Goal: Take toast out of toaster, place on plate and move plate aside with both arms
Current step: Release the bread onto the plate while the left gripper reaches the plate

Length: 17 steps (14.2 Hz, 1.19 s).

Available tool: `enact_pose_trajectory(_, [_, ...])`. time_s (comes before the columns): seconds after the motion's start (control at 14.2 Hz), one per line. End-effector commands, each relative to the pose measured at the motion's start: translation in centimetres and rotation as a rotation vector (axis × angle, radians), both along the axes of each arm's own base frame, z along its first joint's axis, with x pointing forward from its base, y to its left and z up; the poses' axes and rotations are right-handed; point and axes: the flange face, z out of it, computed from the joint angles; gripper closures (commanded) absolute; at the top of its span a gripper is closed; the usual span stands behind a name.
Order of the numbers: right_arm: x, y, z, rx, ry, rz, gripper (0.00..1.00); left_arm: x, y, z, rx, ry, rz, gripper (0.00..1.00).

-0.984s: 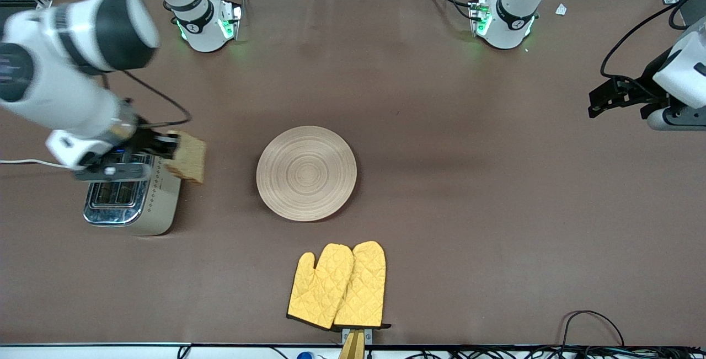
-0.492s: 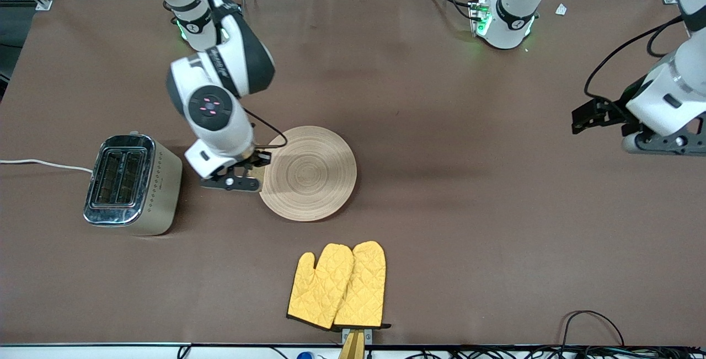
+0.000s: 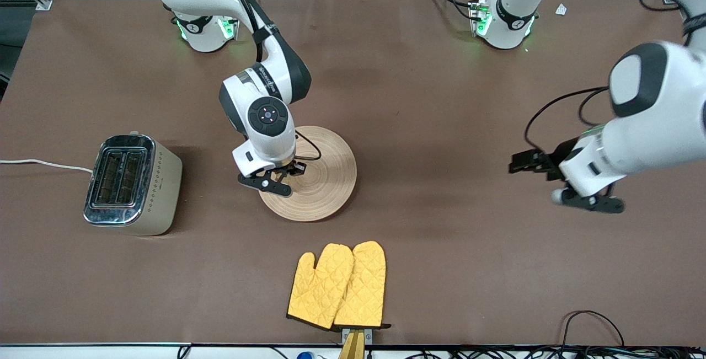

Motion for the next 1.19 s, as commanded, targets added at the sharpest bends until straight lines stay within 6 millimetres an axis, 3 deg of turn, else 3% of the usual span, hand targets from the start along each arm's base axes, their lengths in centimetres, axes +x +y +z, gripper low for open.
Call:
enact_pose_trajectory(0.0, [1.3,-0.2,3.4,0.070,-0.015,-0.093,0.00,1.3,-3.1,-4.1,-0.113,0.016,0.004,0.00])
enact_pose_trajectory(0.07, [1.8,-1.5,5.5,0.084,-0.021,-0.110,0.00,1.5,-4.4,-5.6,-0.144,0.022,0.006,0.00])
enact_pose_trajectory(0.28, [4.3,-9.8,11.3,0.113,-0.025,0.032,0.00,2.1,-8.3,-11.3,-0.237,0.045,0.028,0.01])
enact_pose_trajectory(0.63, [5.1,-22.4,17.6,0.130,-0.012,0.137,0.00,1.2,-14.8,-18.0,-0.356,0.034,0.093,0.13])
enact_pose_trajectory(0.77, [4.2,-28.6,19.9,0.140,-0.014,0.194,0.00,-0.1,-18.6,-20.2,-0.393,0.045,0.111,0.23])
enact_pose_trajectory(0.91, [2.0,-32.8,22.2,0.151,-0.035,0.220,0.00,-1.6,-21.7,-22.1,-0.427,0.060,0.132,0.32])
enact_pose_trajectory(1.12, [-1.2,-36.3,26.1,0.186,-0.061,0.185,0.00,-3.1,-24.1,-25.2,-0.454,0.048,0.094,0.51])
